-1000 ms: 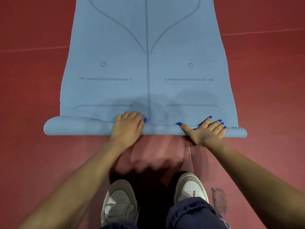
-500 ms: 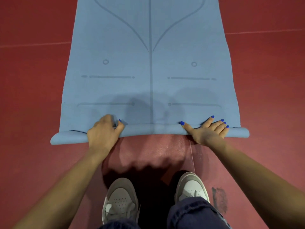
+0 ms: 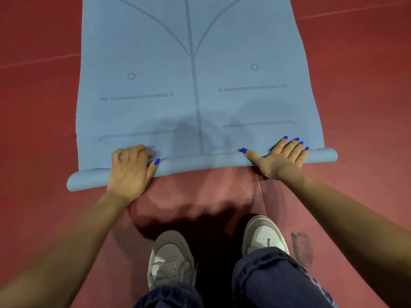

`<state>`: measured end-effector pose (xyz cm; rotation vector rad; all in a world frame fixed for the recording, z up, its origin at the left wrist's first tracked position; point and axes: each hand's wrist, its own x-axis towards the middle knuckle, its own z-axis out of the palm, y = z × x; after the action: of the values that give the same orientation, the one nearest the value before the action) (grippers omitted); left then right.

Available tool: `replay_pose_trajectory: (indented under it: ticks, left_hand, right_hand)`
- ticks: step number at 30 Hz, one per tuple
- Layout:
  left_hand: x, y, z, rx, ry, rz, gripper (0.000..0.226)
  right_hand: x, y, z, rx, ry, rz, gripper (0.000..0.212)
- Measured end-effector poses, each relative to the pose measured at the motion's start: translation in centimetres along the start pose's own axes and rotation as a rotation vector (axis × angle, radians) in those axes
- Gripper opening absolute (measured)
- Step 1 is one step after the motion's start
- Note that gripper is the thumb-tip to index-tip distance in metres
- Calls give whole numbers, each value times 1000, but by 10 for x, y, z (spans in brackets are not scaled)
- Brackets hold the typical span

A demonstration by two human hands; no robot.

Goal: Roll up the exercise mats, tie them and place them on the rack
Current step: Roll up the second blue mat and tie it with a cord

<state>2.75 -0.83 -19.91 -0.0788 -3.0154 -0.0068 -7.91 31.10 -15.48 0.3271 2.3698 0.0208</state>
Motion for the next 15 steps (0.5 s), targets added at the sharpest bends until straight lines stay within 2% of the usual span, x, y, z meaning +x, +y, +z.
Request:
replay_pose_trajectory:
  ticks: [2,4,8,10,12,15]
  left_hand:
    - [-22,-8,-6,105,-30,-123,42]
    - [-35,-12,-10,96,-128,-255,40]
    - [-18,-18,-19,-40,-264,-255,42]
    - [-8,-22,-18,-52,-318,-350,44]
    - [-5,-20,-14,-60,-259,-428,43]
    - [-7,-20,-2,64,-109,-354,31]
  right_hand:
    - [0,0,0,-19,-8,0,137]
    - [1,-1,-1,-30,-13,3,136]
    - [1,-1,-2,-49,-23,13,137]
    - [2,-1,-1,-46,-6,13,137]
    - [1,0,3,-28,34,6,134]
    - [1,3,11,5,116,-57,126]
